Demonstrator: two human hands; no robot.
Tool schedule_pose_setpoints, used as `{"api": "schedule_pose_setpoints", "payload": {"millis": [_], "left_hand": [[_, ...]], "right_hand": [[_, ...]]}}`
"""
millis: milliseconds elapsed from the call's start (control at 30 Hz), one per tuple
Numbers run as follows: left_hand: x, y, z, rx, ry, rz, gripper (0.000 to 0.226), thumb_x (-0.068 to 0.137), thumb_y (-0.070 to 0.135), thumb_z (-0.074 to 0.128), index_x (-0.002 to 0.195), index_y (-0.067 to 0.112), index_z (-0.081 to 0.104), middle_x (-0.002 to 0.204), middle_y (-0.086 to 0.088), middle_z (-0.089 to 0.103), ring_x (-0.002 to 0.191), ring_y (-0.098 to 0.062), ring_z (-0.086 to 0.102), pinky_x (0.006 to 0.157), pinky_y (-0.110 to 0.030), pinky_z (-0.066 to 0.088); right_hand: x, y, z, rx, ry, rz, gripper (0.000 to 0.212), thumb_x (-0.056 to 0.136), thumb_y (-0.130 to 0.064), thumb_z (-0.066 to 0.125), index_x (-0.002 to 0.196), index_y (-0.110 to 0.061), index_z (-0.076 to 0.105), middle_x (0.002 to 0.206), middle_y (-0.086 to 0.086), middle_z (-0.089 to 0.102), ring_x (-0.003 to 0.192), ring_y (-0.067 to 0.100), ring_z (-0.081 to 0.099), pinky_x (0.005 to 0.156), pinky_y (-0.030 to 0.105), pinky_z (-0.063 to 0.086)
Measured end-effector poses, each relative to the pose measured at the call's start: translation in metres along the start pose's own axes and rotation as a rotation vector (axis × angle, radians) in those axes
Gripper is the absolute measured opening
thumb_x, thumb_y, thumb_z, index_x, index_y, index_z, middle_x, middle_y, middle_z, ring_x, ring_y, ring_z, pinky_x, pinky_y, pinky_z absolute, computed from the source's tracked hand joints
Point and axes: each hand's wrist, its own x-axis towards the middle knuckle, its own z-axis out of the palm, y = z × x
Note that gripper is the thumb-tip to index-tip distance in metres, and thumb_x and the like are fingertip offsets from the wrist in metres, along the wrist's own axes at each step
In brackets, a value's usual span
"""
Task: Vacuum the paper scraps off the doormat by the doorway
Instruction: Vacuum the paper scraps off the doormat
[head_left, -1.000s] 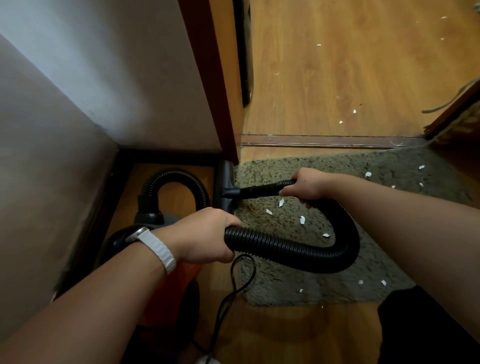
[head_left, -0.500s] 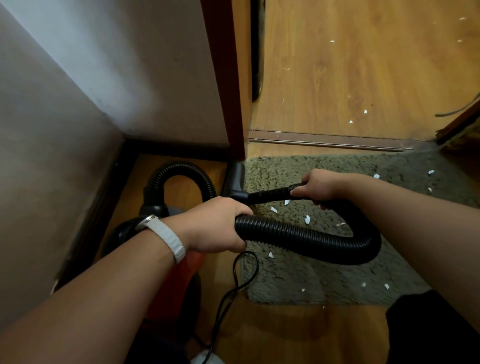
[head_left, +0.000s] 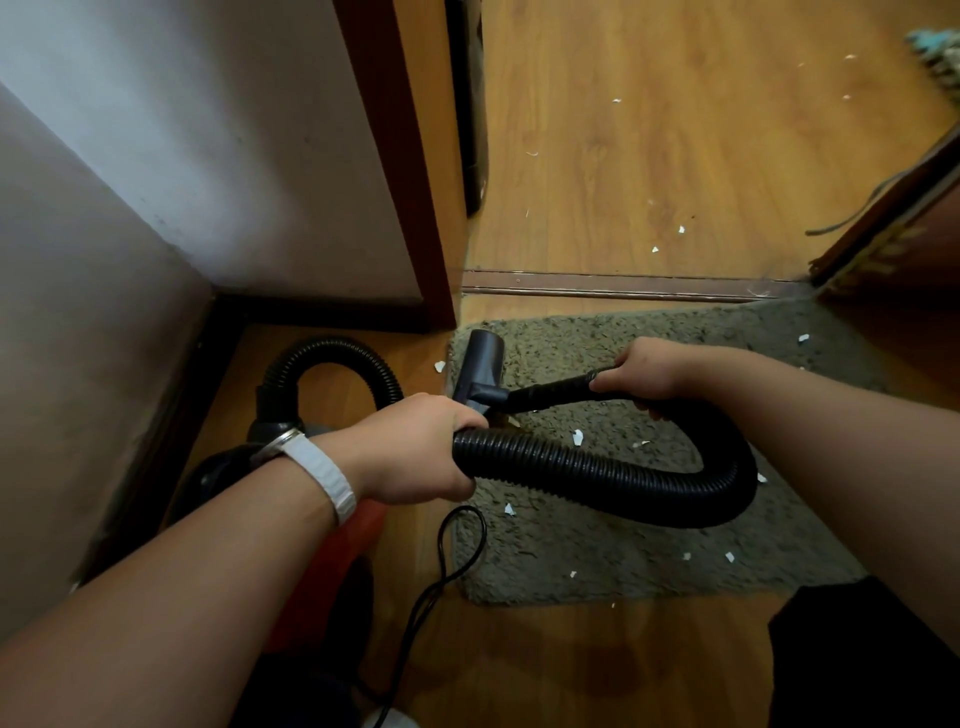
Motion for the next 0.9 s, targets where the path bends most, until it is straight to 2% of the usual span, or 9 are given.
{"api": "schedule_pose_setpoints", "payload": {"millis": [133,267,467,567,900], "left_hand": [[-0.005,-0.004,-0.001,-0.026,0.011,-0.015,0.018,0.066,0.014,0.076,0.074,0.023,0.062,0.072,0.002,0.066,0.067,-0.010,0.064,0.064,-0.035,0.055],[-0.008,-0.007,-0.002,-0.047,0.012,-0.016,0.018,0.066,0.013,0.076,0.072,0.021,0.061,0.071,-0.001,0.065,0.064,-0.012,0.063,0.061,-0.033,0.053],[-0.008,-0.012,-0.005,-0.077,0.031,-0.012,0.021,0.065,0.011,0.075,0.066,0.022,0.057,0.062,0.006,0.059,0.057,-0.006,0.058,0.053,-0.026,0.045],[-0.010,-0.015,-0.007,-0.081,0.043,-0.006,0.028,0.065,0.012,0.075,0.061,0.026,0.052,0.059,0.009,0.056,0.054,-0.003,0.054,0.052,-0.021,0.041],[-0.020,-0.029,-0.009,-0.147,-0.004,-0.001,0.027,0.067,0.010,0.077,0.063,0.026,0.054,0.062,0.009,0.058,0.055,-0.003,0.056,0.054,-0.025,0.047]], "right_hand": [[-0.001,-0.003,0.005,0.098,-0.026,-0.011,0.044,0.096,-0.044,0.061,0.097,-0.001,0.067,0.062,0.007,0.062,0.044,0.018,0.060,0.049,0.026,0.050],[0.002,-0.003,0.012,0.207,-0.048,0.003,0.045,0.096,-0.045,0.061,0.101,-0.001,0.066,0.063,0.009,0.062,0.047,0.021,0.061,0.053,0.029,0.052],[0.004,-0.023,0.026,0.403,-0.041,0.038,0.042,0.101,-0.042,0.054,0.096,-0.001,0.059,0.071,0.013,0.061,0.051,0.022,0.061,0.047,0.027,0.051],[0.008,-0.032,0.027,0.399,-0.035,0.051,0.044,0.103,-0.043,0.050,0.099,0.000,0.058,0.075,0.015,0.062,0.053,0.024,0.062,0.049,0.028,0.052],[0.015,-0.069,0.051,0.273,-0.144,-0.013,0.044,0.104,-0.045,0.046,0.098,-0.004,0.058,0.067,0.012,0.062,0.047,0.022,0.060,0.056,0.031,0.053]]}}
